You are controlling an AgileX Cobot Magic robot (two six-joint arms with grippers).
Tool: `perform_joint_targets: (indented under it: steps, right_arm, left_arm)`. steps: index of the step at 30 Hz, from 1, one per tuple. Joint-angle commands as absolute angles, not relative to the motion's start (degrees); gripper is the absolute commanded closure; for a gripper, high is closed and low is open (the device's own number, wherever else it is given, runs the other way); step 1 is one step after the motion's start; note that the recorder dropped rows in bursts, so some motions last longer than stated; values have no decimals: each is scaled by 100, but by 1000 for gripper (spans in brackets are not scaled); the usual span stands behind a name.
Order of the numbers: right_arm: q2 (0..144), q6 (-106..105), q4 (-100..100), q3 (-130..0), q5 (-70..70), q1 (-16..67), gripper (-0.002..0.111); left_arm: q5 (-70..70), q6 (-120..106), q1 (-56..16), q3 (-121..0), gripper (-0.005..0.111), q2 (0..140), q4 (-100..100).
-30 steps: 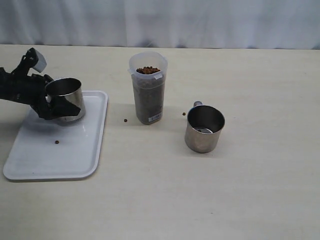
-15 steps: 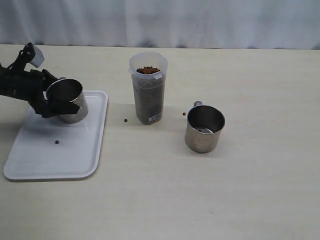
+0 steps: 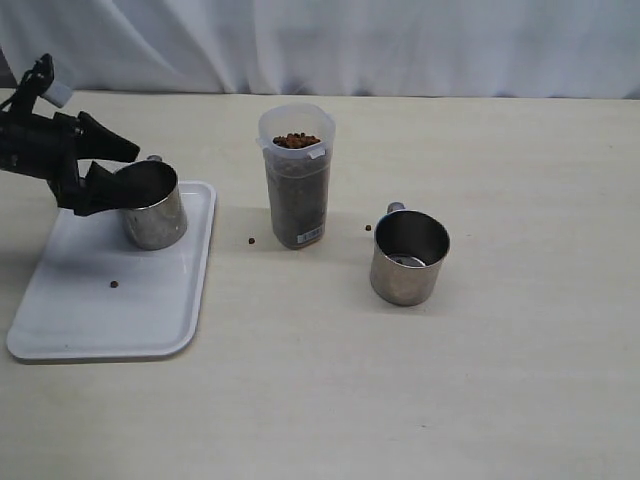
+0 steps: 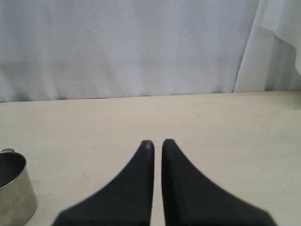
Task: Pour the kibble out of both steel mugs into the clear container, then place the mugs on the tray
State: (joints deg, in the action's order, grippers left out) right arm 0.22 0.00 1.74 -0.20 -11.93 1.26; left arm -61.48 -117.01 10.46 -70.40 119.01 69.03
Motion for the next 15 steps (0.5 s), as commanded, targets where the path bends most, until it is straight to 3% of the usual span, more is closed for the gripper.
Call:
perform_joint_targets:
  steps: [1, 3, 5, 11, 15]
  right_arm:
    - [0, 0, 192, 0, -1207, 86, 104]
    - [0, 0, 192, 0, -1207, 86, 104]
    - [0, 0, 192, 0, -1207, 86, 104]
    - [0, 0, 192, 0, -1207, 86, 104]
    - [0, 0, 192, 0, -1207, 86, 104]
  left_arm:
    - [-6157, -11352, 1003, -7069, 30, 11518, 6965]
    - [-5910, -10636, 1003, -7069, 32, 11291, 6980]
    - [-5383, -9519, 1003, -7069, 42, 10973, 6903]
    - [-5601, -8215, 1003, -7042, 107, 10092, 6602]
    - [-6098, -8193, 1003, -6915, 107, 9720, 6827]
